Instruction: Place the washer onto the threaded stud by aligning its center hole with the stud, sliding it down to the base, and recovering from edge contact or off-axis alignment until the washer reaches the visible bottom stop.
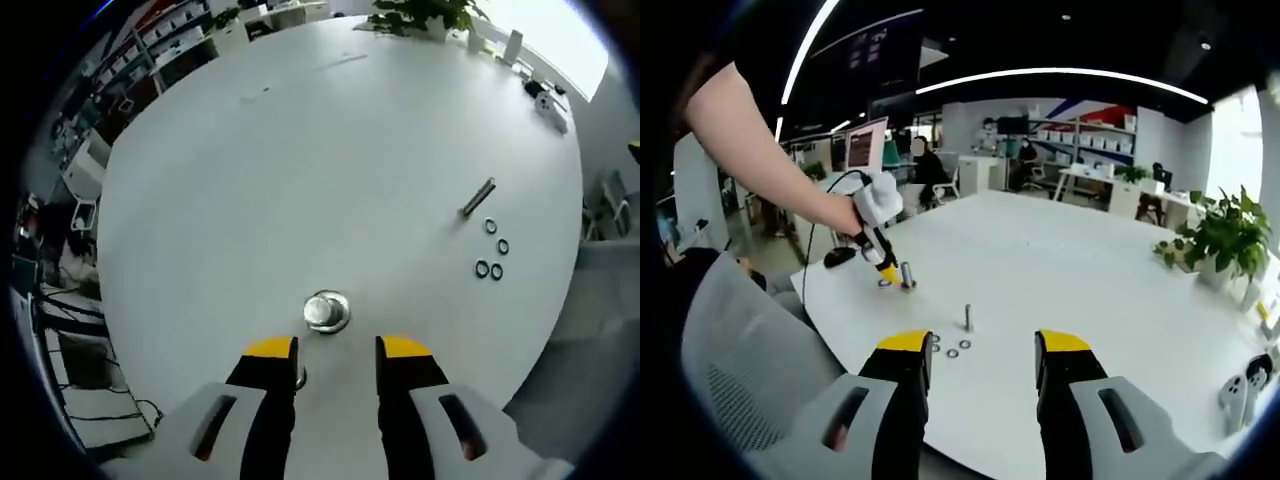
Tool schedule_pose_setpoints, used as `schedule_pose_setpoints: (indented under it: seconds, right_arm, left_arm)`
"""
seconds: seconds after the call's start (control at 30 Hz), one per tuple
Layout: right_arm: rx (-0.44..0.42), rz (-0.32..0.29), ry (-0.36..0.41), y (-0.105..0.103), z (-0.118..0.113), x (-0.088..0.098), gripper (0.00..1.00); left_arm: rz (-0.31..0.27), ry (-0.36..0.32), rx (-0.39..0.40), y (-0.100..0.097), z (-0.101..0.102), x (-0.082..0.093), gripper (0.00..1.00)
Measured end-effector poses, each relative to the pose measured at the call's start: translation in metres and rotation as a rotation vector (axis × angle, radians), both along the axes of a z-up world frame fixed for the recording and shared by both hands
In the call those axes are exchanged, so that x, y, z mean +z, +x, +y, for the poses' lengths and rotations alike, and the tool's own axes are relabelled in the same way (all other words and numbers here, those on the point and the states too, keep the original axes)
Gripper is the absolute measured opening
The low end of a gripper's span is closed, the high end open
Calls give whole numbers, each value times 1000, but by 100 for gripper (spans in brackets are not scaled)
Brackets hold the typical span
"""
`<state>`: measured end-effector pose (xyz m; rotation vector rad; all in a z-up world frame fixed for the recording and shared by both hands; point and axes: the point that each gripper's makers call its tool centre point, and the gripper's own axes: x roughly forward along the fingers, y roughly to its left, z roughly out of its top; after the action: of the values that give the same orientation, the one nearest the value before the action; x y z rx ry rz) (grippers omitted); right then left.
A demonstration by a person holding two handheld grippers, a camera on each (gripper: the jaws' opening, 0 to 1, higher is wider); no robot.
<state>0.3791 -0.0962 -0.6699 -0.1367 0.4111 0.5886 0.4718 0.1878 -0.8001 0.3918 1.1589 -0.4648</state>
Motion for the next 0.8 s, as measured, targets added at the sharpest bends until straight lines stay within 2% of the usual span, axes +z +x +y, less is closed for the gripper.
schedule_pose_setpoints:
  seconds: [0.1,0.27,0.43,0.63,0.8]
  right_arm:
    - [-7,-4,30,0,0,4,44]
    - [23,-15,25,-3,7,6,44]
    - [44,-12,16,-4,11,4,44]
    - [61,-13,-1,-6,14,3,44]
    - [90,-12,-26,-8,19,0,43]
  left_arm:
    - [-22,7,10,-6,6,7,29]
    - [-65,-41,82,-18,14,21,29]
    - [-97,-58,88,-31,12,34,29]
    - [-142,-100,120,-35,12,45,30]
    - [-167,-122,139,-33,17,45,30]
